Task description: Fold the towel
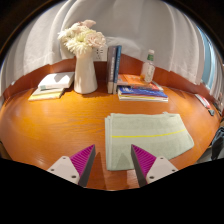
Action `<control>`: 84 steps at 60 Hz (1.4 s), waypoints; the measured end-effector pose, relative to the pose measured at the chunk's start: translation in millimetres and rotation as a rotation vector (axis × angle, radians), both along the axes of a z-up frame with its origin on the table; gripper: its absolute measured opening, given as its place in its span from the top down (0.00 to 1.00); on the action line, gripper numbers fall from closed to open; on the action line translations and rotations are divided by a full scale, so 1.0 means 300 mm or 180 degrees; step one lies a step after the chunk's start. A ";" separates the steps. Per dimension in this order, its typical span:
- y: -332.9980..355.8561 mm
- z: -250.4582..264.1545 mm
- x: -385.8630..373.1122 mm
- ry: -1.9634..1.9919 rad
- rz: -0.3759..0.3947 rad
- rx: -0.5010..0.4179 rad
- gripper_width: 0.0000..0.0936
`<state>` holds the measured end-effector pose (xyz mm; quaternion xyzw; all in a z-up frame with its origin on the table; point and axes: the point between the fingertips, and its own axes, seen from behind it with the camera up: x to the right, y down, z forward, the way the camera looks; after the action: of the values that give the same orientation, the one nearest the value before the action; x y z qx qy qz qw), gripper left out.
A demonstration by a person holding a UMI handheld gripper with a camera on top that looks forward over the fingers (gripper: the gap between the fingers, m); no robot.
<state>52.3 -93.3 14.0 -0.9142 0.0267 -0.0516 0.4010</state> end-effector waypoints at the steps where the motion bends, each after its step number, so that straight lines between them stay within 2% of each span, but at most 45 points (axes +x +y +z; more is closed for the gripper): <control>1: 0.020 0.003 0.004 0.0001 0.0006 -0.0014 0.25; 7: 0.130 -0.023 0.034 -0.0004 -0.0003 0.0104 0.29; 12: 0.147 -0.090 0.038 -0.0018 0.0050 -0.0055 0.37; 17: 0.165 -0.083 0.050 0.0050 0.0006 0.0059 0.60; 21: 0.157 -0.084 0.099 -0.0134 -0.0067 0.0062 0.91; 28: 0.154 -0.089 0.097 -0.0219 0.0095 0.0017 0.96; 35: 0.157 -0.049 0.101 -0.0241 0.0313 -0.0114 0.96; 41: 0.179 0.106 0.167 -0.0283 0.0410 0.0060 0.96; 52: 0.198 0.334 0.501 -0.0550 0.0353 0.0302 0.96; 61: 0.197 0.316 0.795 -0.0629 0.0279 0.0245 0.94; 63: 0.191 0.283 0.845 -0.0592 0.0274 0.0175 0.87; 67: 0.173 0.226 0.947 -0.0652 0.0234 0.0090 0.56; 69: 0.163 0.203 0.983 -0.0681 0.0211 0.0037 0.46; 76: 0.121 0.193 1.019 -0.0547 0.0134 0.0032 0.37; 79: 0.107 0.224 0.998 -0.0456 0.0109 0.0100 0.33; 84: 0.089 0.307 0.930 -0.0353 0.0062 0.0251 0.31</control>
<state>331.3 -66.7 106.1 -0.8937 -0.0025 -0.0971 0.4381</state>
